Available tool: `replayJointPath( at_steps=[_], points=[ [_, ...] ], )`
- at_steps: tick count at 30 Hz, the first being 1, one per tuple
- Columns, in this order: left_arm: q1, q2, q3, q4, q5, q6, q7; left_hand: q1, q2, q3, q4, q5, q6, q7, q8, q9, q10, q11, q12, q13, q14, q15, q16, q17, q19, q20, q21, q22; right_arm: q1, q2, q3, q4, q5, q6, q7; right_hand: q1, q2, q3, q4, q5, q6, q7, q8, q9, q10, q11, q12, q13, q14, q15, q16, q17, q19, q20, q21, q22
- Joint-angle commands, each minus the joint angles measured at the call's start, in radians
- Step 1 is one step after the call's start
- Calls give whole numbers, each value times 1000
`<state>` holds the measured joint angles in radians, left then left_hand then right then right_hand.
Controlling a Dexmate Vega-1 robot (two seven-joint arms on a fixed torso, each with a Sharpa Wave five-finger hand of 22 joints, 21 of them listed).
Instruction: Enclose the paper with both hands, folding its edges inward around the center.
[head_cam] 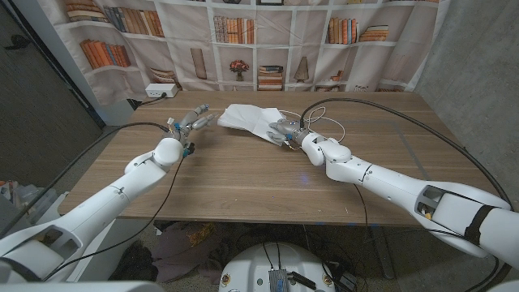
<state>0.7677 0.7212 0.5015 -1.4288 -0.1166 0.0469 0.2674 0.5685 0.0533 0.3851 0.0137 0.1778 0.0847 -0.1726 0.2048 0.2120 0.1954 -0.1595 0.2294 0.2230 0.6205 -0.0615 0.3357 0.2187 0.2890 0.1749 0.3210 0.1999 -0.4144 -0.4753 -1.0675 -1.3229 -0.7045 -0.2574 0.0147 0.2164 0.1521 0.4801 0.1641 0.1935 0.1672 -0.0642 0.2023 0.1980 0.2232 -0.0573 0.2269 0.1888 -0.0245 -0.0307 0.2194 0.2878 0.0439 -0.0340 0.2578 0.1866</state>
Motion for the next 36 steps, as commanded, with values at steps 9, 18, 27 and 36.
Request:
replayJointPath(
  at_steps=[9,18,27,36],
  points=[
    [7,-62,11,34,-41,-35,6,-13,11,16,4,5,-56,14,-4,3,58,-7,16,-3,-50,-79,-48,0,-18,-3,-11,2,2,-2,-2,0,7,9,1,-11,44,9,-1,5,5,-4,4,3,-1,1,1,2,-1,-68,1,2,5,-70,-4,2],
    [-5,-78,17,55,-35,-82,7,-16,10,20,2,6,-51,10,2,2,48,-13,9,-3,-17,-124,-46,-1,-9,-17,-9,2,-2,-8,0,-9,8,9,4,-12,43,9,-1,5,5,-2,4,3,-1,1,1,2,-1,-68,1,1,5,-69,-5,2],
    [-10,-102,20,74,-25,-113,31,0,-4,34,-20,7,-3,10,21,-1,96,-20,19,-8,47,-144,-60,-27,38,-82,6,-1,-5,-16,4,-20,6,8,8,-13,43,8,-1,4,6,-1,4,3,-1,2,1,2,-2,-67,1,1,7,-69,-5,3],
    [-17,-105,23,80,-20,-124,26,4,-12,40,-30,4,8,17,23,-2,79,-9,5,-11,3,-145,-103,-36,21,-82,-3,-2,-10,-29,11,-37,3,15,8,-14,42,8,-1,4,7,-2,4,3,-1,1,1,2,-1,-68,2,0,7,-69,-6,3]
  ],
)
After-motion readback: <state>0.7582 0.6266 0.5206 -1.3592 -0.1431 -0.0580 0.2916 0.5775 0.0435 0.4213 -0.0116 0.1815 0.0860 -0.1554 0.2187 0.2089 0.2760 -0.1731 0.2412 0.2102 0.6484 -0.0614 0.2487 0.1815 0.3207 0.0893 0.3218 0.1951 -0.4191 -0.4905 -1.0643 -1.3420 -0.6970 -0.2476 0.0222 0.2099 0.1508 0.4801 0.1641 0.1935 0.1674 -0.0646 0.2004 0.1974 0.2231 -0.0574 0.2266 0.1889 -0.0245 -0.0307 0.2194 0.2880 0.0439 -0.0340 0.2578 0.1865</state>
